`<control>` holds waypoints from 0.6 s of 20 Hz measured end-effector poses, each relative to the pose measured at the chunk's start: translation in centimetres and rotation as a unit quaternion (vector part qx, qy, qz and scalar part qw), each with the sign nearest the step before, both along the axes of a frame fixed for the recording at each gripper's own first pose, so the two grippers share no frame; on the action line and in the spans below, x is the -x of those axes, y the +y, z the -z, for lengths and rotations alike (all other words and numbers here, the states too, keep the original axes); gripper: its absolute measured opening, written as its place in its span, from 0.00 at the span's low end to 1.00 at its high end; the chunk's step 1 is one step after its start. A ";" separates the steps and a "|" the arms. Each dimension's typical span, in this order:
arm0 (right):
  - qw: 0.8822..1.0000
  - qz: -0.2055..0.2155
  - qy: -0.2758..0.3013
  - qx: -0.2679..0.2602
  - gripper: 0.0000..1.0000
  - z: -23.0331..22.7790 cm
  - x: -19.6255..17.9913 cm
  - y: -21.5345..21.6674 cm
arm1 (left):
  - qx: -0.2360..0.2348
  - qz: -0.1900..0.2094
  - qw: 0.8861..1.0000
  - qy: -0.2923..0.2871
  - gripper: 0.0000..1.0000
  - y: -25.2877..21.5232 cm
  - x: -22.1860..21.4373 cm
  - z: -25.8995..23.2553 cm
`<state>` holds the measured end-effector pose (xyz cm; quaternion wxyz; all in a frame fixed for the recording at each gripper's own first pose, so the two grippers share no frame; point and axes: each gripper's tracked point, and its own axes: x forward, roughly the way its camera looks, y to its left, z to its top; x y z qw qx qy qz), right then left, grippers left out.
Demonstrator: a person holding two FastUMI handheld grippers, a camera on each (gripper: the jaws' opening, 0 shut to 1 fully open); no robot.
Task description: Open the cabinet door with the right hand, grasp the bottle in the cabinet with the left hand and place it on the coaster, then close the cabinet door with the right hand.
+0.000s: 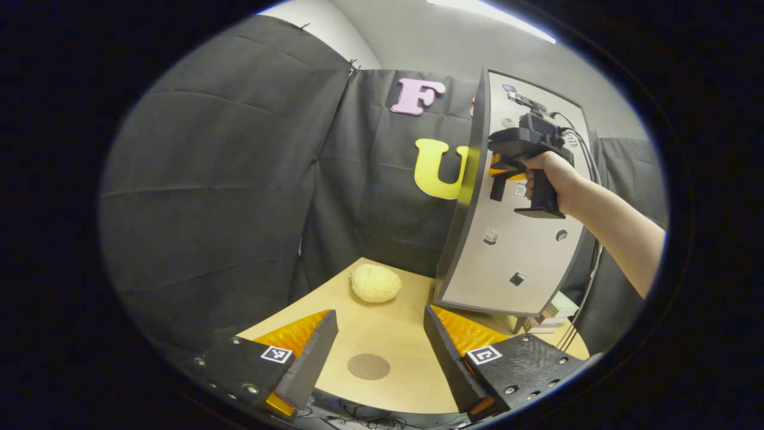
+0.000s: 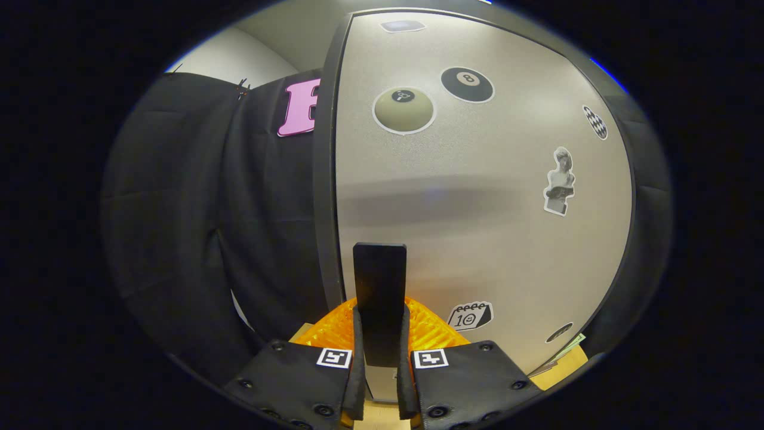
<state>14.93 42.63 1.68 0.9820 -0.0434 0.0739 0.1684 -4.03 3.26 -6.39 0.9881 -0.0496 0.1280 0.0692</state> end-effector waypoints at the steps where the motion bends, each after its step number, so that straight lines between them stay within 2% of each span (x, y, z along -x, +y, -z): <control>1: 1.000 -0.007 -0.002 0.003 0.19 0.0 0.0 0.1 | 0.000 0.001 1.000 0.001 0.90 -0.2 0.1 0.0; 2: 1.000 -0.010 0.002 0.006 0.19 0.2 0.1 -0.1 | 0.000 0.002 1.000 0.003 0.90 -0.3 0.4 0.2; 3: 1.000 -0.013 0.002 0.012 0.13 0.2 0.2 -0.1 | 0.000 0.003 1.000 0.004 0.93 -0.5 0.5 0.4; 5: 1.000 -0.024 0.002 0.014 0.12 0.1 0.8 -0.2 | 0.003 0.002 1.000 0.010 0.87 -0.6 0.7 1.1; 7: 0.999 -0.040 -0.001 0.016 0.13 0.0 1.9 -0.3 | 0.011 -0.001 1.000 0.013 0.87 -0.9 1.0 1.4; 8: 0.999 -0.050 0.001 0.018 0.13 0.0 2.5 -0.5 | 0.016 -0.003 1.000 0.013 0.93 -1.1 1.2 1.3; 12: 0.995 -0.097 0.000 0.012 0.13 -0.4 5.8 -1.8 | 0.013 -0.021 1.000 0.001 0.90 -2.2 2.2 -0.3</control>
